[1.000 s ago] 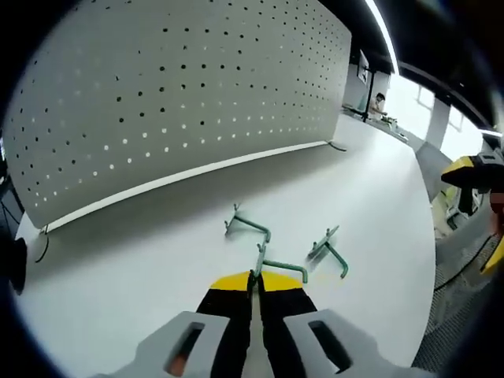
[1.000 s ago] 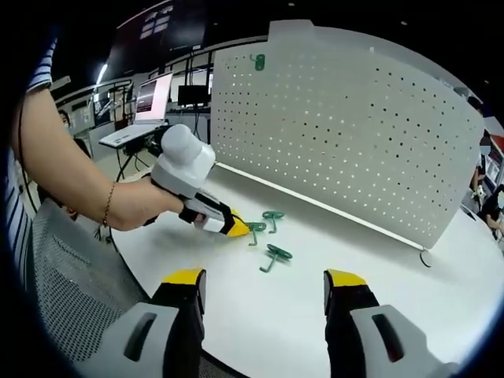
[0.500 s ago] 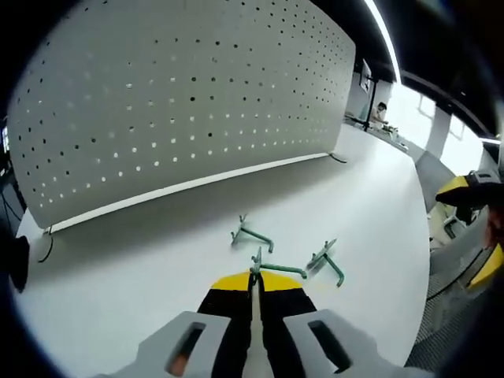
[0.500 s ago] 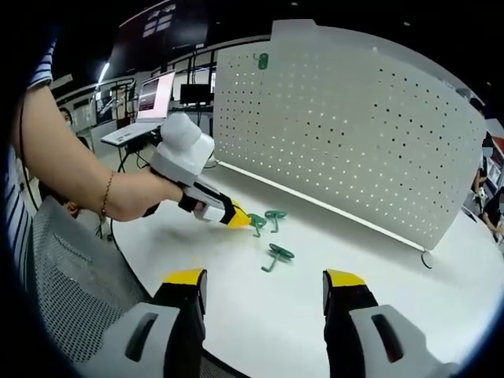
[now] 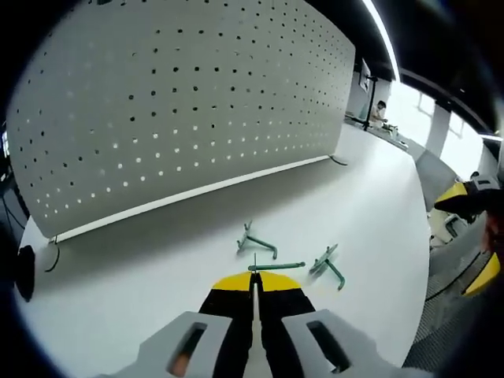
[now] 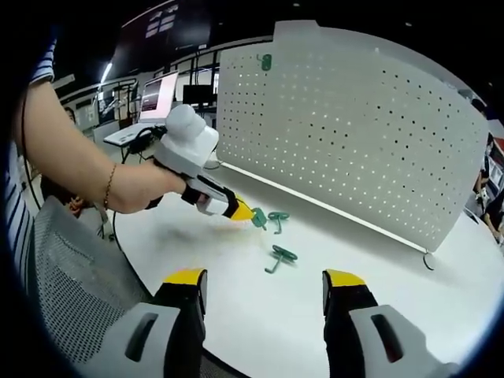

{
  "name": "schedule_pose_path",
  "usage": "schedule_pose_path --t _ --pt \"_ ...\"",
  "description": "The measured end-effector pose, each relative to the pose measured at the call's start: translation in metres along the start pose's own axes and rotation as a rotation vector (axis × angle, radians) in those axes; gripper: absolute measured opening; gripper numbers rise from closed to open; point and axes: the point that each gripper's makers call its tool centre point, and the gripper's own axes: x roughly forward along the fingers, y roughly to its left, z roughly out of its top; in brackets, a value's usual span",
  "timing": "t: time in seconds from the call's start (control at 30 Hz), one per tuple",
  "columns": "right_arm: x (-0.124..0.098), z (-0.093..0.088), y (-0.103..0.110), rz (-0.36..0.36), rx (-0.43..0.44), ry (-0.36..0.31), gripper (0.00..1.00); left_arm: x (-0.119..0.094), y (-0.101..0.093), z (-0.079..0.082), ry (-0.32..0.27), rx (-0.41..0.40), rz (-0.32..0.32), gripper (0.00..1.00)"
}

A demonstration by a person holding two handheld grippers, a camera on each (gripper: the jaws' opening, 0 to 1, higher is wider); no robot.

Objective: Insert the hook assembly into the mounting plate slot until the hook locks in place.

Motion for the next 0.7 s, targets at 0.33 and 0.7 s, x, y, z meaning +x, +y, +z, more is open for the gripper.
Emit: schedule_pose_path --t 0.33,0.7 --pt "0.0 0.003 0.003 0.015 0.002 -0.012 0.57 -0.022 0.004 0.02 0.004 0.014 0.003 0.01" --pt "-0.001 0.007 0.01 0.036 -0.013 -0.028 0.55 -0.057 -0.004 0.047 -0.007 -0.025 -0.024 0.01"
